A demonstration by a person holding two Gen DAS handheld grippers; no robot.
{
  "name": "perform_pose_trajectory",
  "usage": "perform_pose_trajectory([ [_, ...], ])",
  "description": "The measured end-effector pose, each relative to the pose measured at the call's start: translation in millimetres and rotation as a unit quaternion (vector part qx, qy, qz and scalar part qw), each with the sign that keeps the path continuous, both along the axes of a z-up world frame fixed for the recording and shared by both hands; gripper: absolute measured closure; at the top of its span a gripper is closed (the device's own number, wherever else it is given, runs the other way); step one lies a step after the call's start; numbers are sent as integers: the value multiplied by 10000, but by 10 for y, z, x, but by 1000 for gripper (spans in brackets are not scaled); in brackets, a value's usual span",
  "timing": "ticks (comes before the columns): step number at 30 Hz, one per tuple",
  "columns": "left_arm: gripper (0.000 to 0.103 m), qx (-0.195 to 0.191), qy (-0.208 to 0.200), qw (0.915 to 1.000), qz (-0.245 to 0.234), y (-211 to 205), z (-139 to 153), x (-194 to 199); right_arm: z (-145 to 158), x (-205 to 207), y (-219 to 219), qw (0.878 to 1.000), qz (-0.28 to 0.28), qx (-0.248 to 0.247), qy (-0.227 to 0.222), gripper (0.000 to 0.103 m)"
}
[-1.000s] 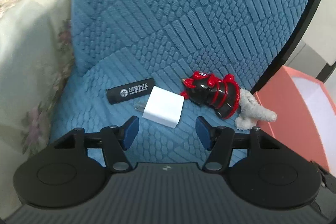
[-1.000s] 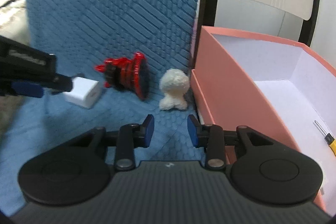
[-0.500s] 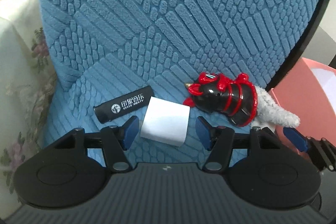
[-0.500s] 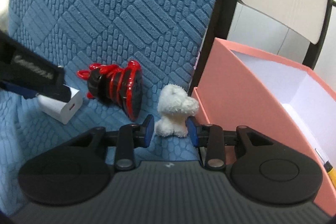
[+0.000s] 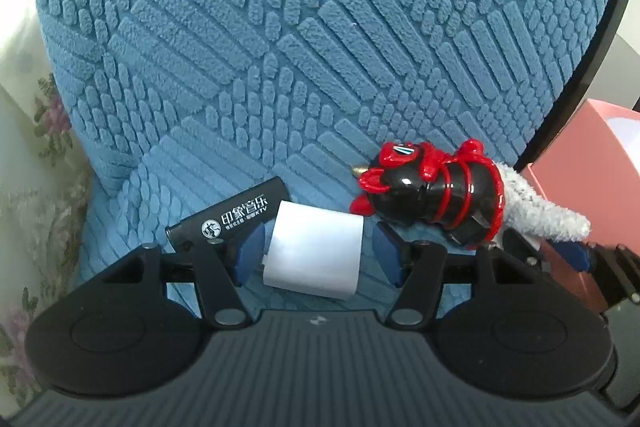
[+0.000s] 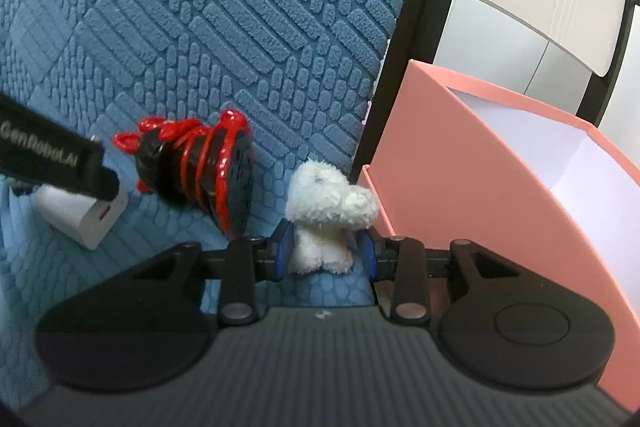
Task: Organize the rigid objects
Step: 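Grasp the white plush toy with the right gripper while the left grasps another white charger, then lift the plush toy with the right gripper while the left lifts the charger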
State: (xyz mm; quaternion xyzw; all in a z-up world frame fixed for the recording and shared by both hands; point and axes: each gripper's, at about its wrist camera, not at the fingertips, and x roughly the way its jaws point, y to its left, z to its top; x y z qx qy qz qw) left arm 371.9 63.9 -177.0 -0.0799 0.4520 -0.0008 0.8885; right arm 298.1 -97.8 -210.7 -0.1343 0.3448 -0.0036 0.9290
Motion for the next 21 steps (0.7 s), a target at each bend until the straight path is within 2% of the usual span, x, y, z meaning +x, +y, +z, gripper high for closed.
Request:
perform_pose_trajectory([
  [6, 37, 31, 89, 10000, 32, 20, -57, 25, -19, 16, -22, 9999, -20, 164, 28, 74],
  [15, 36, 347, 185, 9992, 16, -122, -193, 61, 14, -166, -28, 9998, 82, 201, 20, 77],
  [21, 39, 229, 283, 9992, 189, -125, -234, 41, 4, -167, 22, 9996, 191, 229, 31, 77],
])
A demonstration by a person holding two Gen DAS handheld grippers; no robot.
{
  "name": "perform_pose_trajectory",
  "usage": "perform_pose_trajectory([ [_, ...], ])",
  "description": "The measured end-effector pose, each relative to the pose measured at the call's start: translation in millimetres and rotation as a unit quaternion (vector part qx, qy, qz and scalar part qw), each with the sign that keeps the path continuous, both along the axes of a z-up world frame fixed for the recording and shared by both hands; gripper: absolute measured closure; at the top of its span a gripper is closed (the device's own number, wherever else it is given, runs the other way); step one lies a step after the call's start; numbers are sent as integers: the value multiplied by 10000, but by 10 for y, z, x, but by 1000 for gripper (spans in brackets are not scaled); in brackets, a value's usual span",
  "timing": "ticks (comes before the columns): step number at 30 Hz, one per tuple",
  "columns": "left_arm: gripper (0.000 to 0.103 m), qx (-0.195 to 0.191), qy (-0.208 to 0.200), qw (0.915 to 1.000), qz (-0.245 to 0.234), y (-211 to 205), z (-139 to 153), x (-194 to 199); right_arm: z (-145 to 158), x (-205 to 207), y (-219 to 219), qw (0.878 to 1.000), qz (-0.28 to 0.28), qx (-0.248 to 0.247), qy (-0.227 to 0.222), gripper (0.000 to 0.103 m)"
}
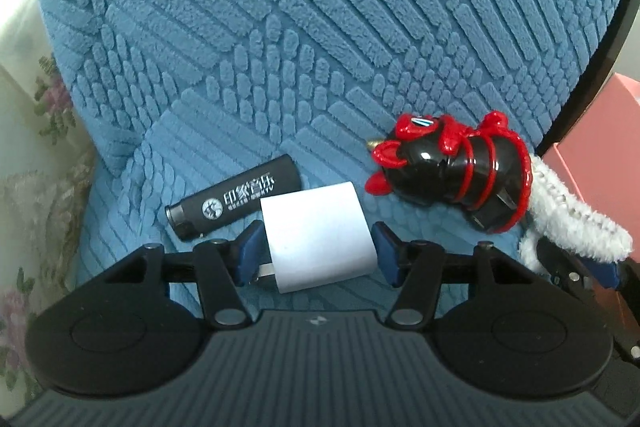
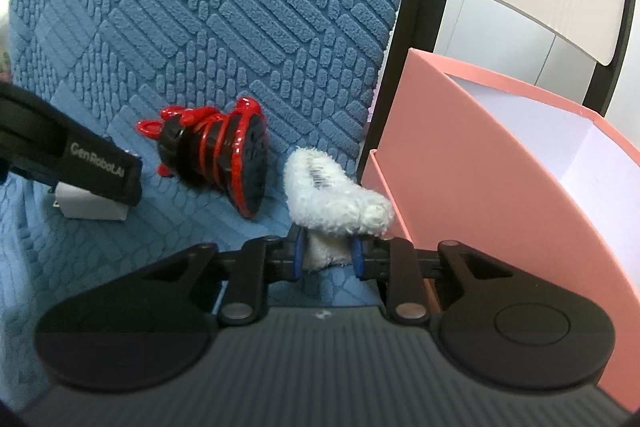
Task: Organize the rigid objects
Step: 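Lift the plush toy with the right gripper while the left lifts the charger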
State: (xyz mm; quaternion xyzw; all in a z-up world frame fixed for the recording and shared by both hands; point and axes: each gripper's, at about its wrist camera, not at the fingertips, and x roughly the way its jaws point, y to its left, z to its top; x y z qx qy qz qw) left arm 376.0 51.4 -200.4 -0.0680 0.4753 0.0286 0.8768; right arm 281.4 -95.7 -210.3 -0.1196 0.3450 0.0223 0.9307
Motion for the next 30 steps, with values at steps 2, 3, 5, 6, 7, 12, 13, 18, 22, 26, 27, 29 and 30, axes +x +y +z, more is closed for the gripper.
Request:
perform_pose_trajectory([
  [2, 40, -109, 87, 9999, 83, 37, 23, -69, 17, -6, -25, 10000, 26, 18, 0, 77],
  [3, 40, -172, 85, 9997, 149, 38, 44, -140, 22, -16, -30, 10000, 41, 18, -3, 77],
  [5, 40, -263, 101, 9993, 242, 48, 55, -220, 32, -70, -66, 10000, 69, 38, -1, 77],
  [6, 40, -303, 113, 9991, 283, 47, 52, -272, 41, -93, -73, 9999, 94, 53, 3, 77],
  [7, 40, -346, 123, 9988, 324, 52, 60, -315, 73, -177, -82, 9999, 118, 64, 9, 78],
  [12, 41, -435, 204, 9971, 588, 5, 91, -678, 205, -402, -159, 9996, 231, 97, 119, 78],
  [13, 41, -390, 236, 9971, 608, -27, 95, -751, 224, -429, -190, 9995, 226, 142, 172, 78],
  [18, 41, -466, 261, 9965, 650, -110, 166, -1057, 323, -634, -303, 9983, 234, 339, 403, 78],
  [22, 41, -507, 155, 9961, 711, -123, 295, -1220, 397, -799, -356, 9975, 388, 378, 462, 78],
  [26, 41, -607, -271, 9943, 839, -91, 362, -1443, 448, -978, -403, 9962, 531, 436, 530, 78],
  [27, 41, -598, -300, 9942, 848, -92, 387, -1513, 456, -1031, -419, 9959, 554, 450, 555, 78],
  [29, 41, -589, -372, 9936, 885, -122, 420, -1671, 475, -1125, -442, 9947, 609, 502, 655, 78],
  [30, 41, -612, -395, 9933, 896, -126, 417, -1717, 484, -1190, -449, 9940, 652, 525, 709, 78],
])
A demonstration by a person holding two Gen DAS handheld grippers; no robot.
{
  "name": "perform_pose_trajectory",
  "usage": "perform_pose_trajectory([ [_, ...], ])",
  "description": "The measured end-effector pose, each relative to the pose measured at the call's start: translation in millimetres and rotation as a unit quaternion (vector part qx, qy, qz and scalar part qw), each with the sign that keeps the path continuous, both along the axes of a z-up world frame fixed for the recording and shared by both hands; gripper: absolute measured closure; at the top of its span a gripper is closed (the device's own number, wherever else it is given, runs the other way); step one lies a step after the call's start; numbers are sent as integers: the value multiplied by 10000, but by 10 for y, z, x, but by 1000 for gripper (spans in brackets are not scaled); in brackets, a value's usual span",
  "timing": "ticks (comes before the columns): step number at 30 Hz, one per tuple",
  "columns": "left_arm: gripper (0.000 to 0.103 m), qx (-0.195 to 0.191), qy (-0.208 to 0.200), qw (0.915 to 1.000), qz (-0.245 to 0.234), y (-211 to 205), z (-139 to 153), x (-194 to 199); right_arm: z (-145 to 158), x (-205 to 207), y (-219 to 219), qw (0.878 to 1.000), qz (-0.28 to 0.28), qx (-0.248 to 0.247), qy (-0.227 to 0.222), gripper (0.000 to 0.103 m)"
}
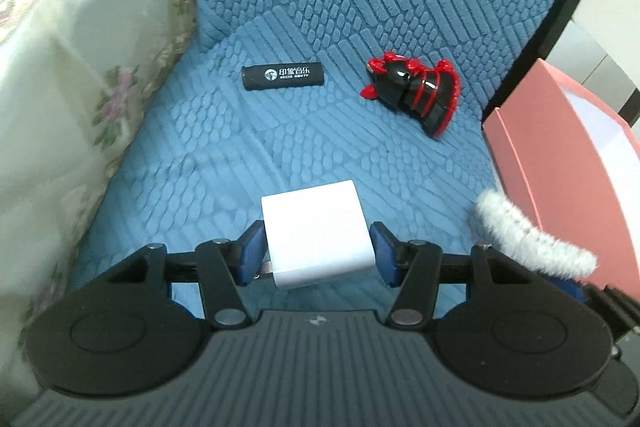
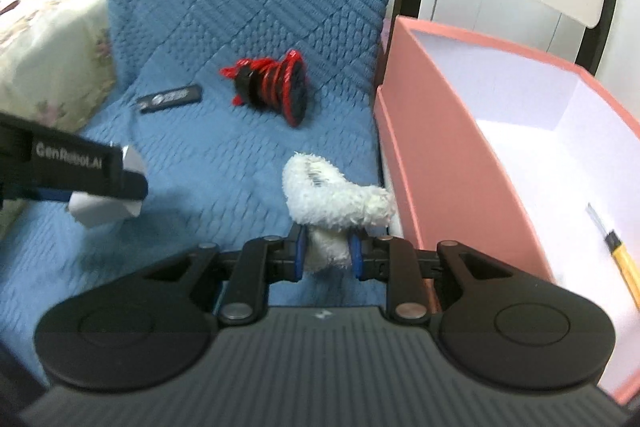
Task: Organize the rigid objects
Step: 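Lift the plush toy with the right gripper while the left lifts the charger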
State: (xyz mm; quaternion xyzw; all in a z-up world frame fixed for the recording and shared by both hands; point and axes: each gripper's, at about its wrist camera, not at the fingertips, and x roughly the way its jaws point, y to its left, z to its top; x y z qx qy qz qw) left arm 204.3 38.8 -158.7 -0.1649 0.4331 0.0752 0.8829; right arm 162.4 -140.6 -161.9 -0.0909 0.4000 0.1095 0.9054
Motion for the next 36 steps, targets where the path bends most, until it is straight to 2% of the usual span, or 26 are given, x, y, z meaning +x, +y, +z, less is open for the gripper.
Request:
perform_pose_trajectory([
  [5, 41, -214, -92, 9997, 41, -59, 55, -310, 65, -248, -9, 9997, 215, 26, 136, 78],
  [13, 41, -260, -65, 9996, 30, -247, 59, -591, 98, -479, -74, 9981, 507, 53, 333, 77],
  [16, 41, -274, -63, 9996, 26, -265, 57, -613, 34, -441, -84, 9973, 496, 114, 521, 76],
  [22, 41, -310, -76, 9994, 110, -221, 56, -600, -24, -372, -22, 9974, 633, 108, 331, 73],
  [36, 43, -429, -13, 9989, 163, -191, 20, -558, -134, -256, -52, 9972, 534, 414, 329, 70],
])
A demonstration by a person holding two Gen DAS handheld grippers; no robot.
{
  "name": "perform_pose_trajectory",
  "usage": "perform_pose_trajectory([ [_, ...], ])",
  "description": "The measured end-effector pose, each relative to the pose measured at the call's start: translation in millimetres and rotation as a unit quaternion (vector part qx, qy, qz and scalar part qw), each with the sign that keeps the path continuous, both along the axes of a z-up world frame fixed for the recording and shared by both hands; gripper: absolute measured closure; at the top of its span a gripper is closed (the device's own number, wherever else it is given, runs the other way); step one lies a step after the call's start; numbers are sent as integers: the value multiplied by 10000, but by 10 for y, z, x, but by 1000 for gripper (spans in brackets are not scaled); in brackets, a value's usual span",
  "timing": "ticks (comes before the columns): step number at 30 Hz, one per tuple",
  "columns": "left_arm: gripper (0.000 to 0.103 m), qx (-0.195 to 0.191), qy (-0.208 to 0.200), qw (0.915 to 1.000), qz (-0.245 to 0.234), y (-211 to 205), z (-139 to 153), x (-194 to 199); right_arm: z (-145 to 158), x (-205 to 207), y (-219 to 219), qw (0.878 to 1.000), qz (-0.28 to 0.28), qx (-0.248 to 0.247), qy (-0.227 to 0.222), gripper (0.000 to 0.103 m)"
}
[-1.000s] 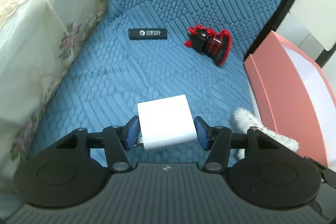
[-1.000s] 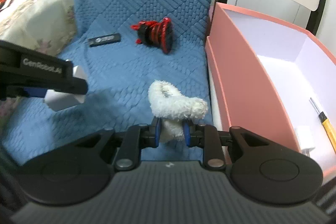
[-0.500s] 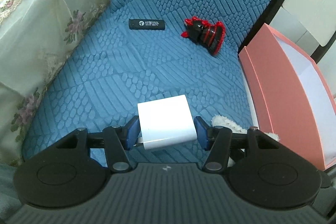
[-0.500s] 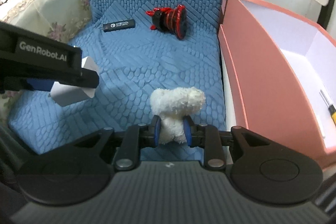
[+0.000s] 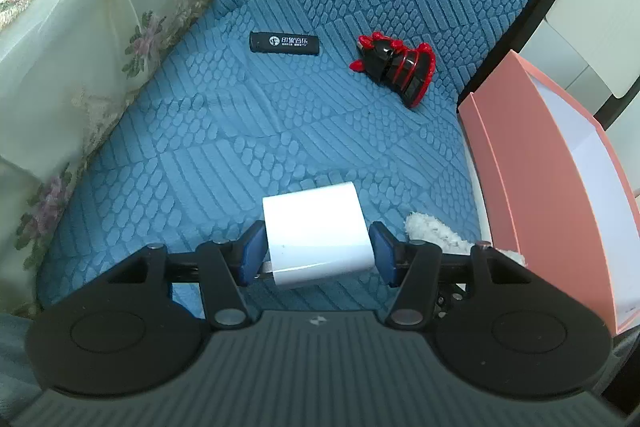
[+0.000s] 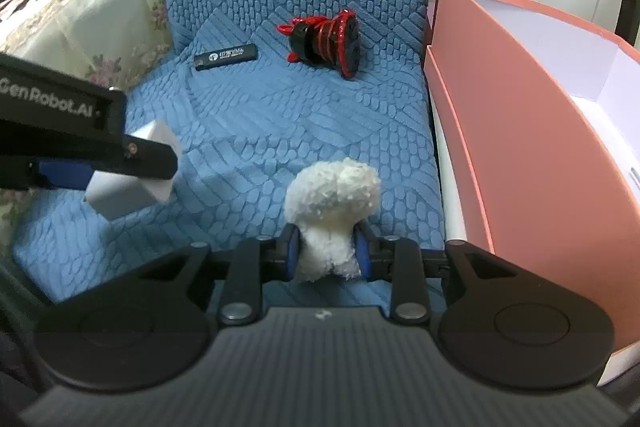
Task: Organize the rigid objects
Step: 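Lift the plush toy with the right gripper while the left lifts the charger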
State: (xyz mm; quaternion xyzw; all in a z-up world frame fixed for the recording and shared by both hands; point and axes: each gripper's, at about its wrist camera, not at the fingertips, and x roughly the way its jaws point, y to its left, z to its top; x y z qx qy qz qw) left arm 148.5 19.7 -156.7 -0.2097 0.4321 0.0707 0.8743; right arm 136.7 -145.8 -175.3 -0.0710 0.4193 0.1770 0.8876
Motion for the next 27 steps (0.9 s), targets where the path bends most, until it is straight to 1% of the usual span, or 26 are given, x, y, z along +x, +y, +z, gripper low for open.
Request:
perform_pose_trajectory([
  [1, 46, -1, -7, 10000, -1, -1, 4, 1, -5, 10, -2, 10000, -18, 30, 10, 70],
  [3, 47, -24, -58, 10000, -9, -4, 20, -5, -8, 19, -2, 10000, -37, 57, 35, 71],
  [7, 52, 20, -29, 10000, -45, -21, 7, 14, 26, -11, 20, 10000, 74, -34, -5, 74],
  [12, 52, -57, 45, 10000, 17, 14, -36, 27, 103, -66, -16, 9999, 45, -47, -104, 74],
  [16, 50, -163, 49, 9999, 29, 47, -56, 59, 137, -126, -14, 9996, 95, -155, -197, 75],
  [19, 44, -361, 55, 9993, 67, 96, -85, 79, 165, -157, -32, 9994, 80, -222, -251, 75],
  [21, 42, -460, 54, 9989, 89, 129, -95, 93, 181, -168, -60, 9993, 55, -244, -286, 75],
  [24, 41, -509, 129, 9986, 83, 150, -123, 121, 183, -162, -111, 9992, -14, -272, -299, 75],
  [26, 34, -472, 187, 9987, 47, 137, -147, 150, 177, -161, -140, 9992, -79, -278, -271, 75],
  [27, 33, -413, 219, 9989, 21, 124, -160, 162, 172, -159, -151, 9992, -100, -284, -249, 75],
])
